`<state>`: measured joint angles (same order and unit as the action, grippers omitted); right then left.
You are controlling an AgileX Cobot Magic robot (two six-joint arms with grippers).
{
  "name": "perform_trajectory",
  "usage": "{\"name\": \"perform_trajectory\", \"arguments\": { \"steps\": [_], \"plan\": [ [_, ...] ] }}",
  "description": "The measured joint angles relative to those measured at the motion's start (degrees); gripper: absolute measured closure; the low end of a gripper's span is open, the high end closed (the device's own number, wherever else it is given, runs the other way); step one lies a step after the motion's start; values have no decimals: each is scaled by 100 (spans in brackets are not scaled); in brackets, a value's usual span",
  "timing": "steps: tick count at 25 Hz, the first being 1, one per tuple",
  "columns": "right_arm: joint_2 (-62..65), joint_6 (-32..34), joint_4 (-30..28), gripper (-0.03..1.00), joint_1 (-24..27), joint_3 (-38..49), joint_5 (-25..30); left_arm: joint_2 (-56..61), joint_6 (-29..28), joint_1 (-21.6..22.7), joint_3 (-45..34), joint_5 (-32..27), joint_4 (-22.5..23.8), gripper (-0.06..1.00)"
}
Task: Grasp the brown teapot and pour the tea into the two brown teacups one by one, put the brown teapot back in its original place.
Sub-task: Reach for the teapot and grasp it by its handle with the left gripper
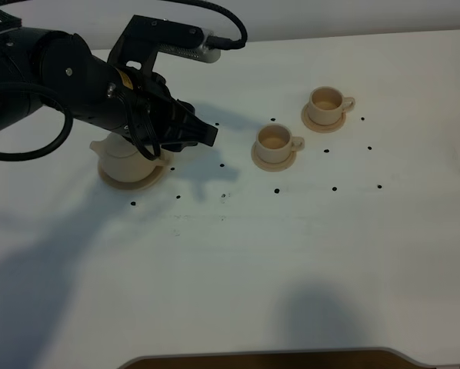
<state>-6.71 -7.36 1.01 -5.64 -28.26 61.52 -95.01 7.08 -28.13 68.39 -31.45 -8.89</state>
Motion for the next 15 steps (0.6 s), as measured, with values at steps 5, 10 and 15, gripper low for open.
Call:
{"name": "perform_trajectory", "arguments": {
  "steps": [5, 10, 15],
  "plan": [
    [383, 0, 1, 57, 668, 20, 0, 0, 40, 0, 0, -18, 0, 54],
    [697, 24, 7, 57, 993, 20, 0, 0, 46, 0, 0, -34, 0, 54],
    [708, 75, 7, 57, 1064, 20, 0, 0, 46, 0, 0, -39, 0, 54]
  ]
}}
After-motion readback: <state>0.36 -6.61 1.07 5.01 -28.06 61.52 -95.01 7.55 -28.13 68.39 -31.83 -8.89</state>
